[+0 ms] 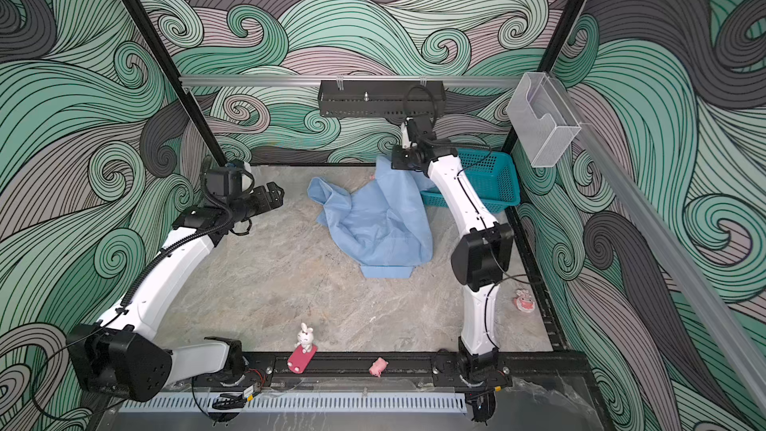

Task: Fold and stack the long sleeve shirts
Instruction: 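Release the shirt with the right gripper and draw back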

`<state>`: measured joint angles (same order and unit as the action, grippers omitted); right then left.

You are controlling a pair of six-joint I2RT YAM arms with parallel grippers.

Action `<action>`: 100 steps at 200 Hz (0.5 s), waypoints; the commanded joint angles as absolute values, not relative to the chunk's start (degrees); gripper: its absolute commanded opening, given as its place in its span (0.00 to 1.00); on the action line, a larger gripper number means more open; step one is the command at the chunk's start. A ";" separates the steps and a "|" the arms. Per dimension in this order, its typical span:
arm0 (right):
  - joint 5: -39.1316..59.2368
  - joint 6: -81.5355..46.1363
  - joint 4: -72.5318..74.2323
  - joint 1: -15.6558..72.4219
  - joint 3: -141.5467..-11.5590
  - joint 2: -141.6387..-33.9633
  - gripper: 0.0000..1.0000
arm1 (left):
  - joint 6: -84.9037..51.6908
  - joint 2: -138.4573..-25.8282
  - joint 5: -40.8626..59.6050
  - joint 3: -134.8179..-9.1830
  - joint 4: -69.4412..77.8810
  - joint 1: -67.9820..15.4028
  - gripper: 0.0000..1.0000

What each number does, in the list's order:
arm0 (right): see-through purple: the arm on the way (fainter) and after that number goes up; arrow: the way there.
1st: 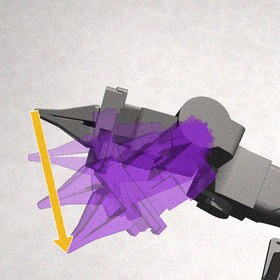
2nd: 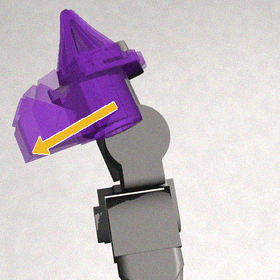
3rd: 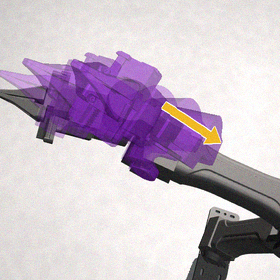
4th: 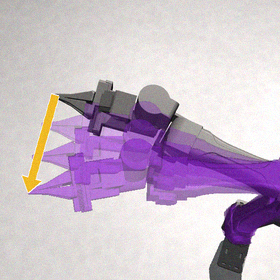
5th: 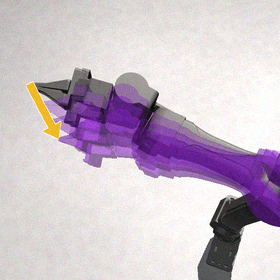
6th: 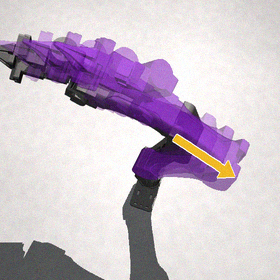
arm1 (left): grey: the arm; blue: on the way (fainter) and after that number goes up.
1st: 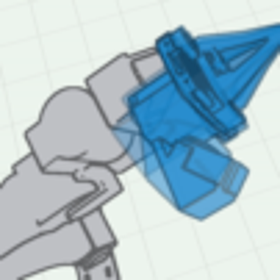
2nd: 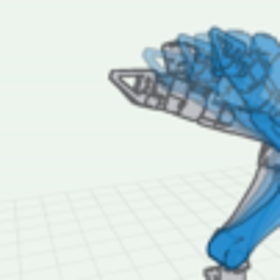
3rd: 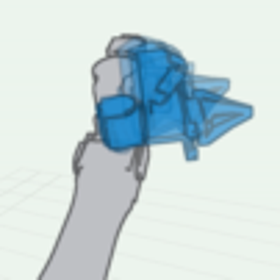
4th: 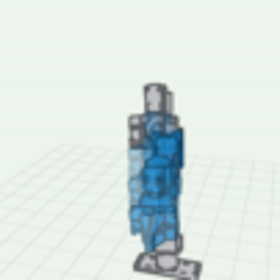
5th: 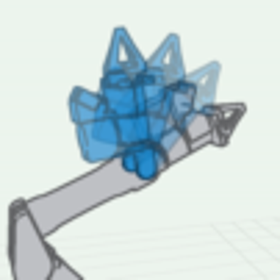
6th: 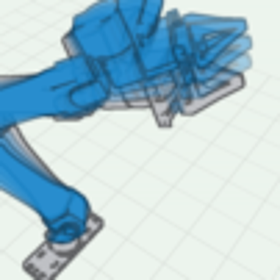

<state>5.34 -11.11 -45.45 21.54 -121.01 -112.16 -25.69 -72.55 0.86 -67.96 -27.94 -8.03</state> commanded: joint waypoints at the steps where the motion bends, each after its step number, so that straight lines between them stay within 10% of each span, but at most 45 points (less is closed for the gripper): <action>1: 8.78 -5.21 -43.67 26.21 -116.83 -106.53 0.00 | -25.84 -72.66 0.62 -67.67 -29.21 -8.17 0.94; 54: 12.55 -5.09 -45.04 28.68 -106.09 -108.34 0.00 | -26.43 -72.42 1.25 -67.24 -29.49 -8.17 0.94; 79: 4.84 -7.36 -46.99 27.39 -104.91 -110.65 0.54 | -26.29 -72.59 2.33 -67.49 -30.06 -8.20 0.94; 100: -4.40 -9.98 -47.24 27.16 -103.42 -107.73 0.76 | -26.03 -72.84 3.96 -67.68 -30.84 -8.28 0.93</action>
<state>6.55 -7.25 -45.25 27.86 -103.63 -111.81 -25.85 -72.55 1.76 -67.33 -28.80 -8.03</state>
